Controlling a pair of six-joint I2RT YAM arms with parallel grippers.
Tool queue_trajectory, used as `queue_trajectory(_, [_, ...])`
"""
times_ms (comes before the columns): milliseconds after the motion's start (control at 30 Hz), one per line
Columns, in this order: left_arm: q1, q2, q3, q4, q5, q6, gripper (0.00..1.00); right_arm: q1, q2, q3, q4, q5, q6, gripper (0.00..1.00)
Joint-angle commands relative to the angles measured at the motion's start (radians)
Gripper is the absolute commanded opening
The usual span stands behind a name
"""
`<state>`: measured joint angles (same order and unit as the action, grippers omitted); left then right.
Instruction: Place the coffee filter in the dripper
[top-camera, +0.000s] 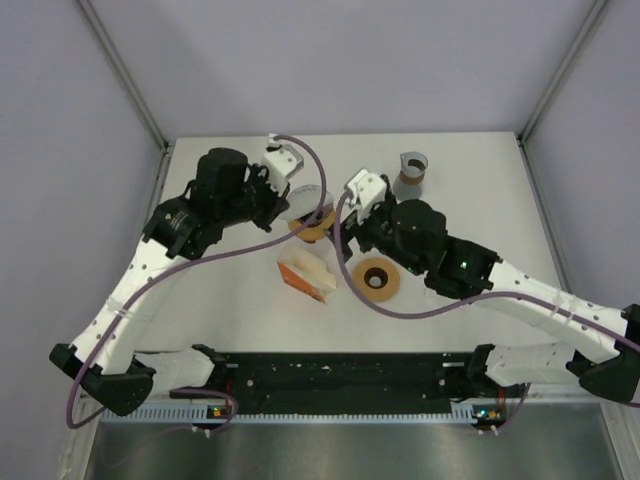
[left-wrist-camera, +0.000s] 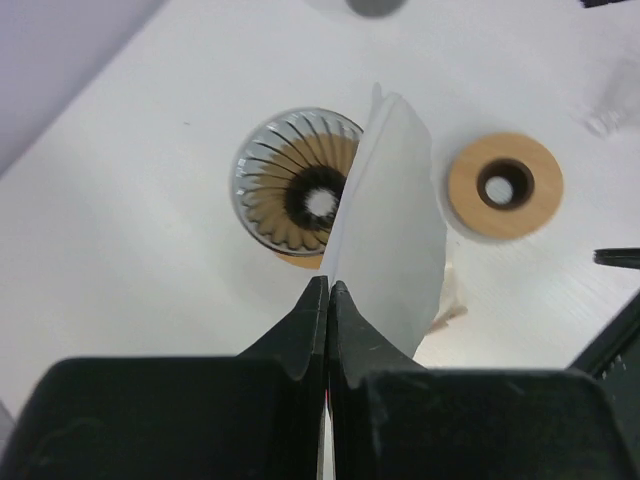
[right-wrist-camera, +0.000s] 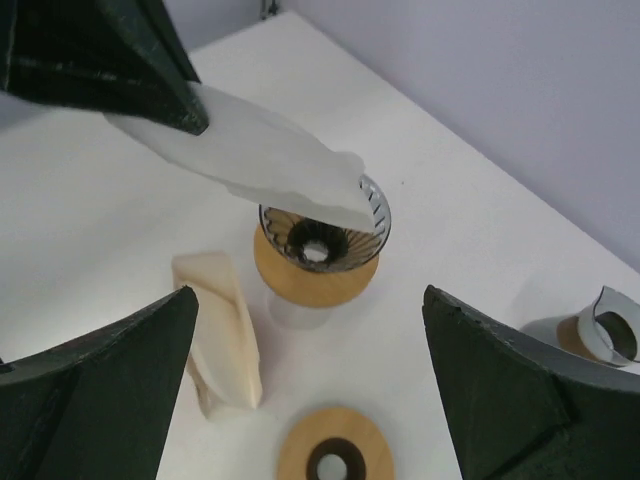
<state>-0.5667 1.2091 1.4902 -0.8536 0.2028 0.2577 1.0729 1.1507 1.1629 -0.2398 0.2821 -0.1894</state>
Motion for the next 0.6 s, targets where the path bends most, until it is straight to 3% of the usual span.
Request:
queue_trajectory(0, [-0.002, -0.043, 0.107, 0.128, -0.230, -0.118, 0.00, -0.031, 0.006, 0.138, 0.140, 0.066, 0.307, 0.94])
queue_trajectory(133, [-0.004, -0.026, 0.107, 0.188, -0.371, -0.158, 0.00, -0.037, 0.078, 0.210, 0.180, 0.124, 0.473, 0.95])
queue_trajectory(367, [-0.004, -0.025, 0.074, 0.278, -0.511, -0.150, 0.00, -0.134, 0.167, 0.195, 0.434, -0.014, 0.824, 0.95])
queue_trajectory(567, [-0.005, -0.045, 0.041, 0.318, -0.554, -0.111, 0.00, -0.152, 0.335, 0.337, 0.455, -0.066, 0.921, 0.90])
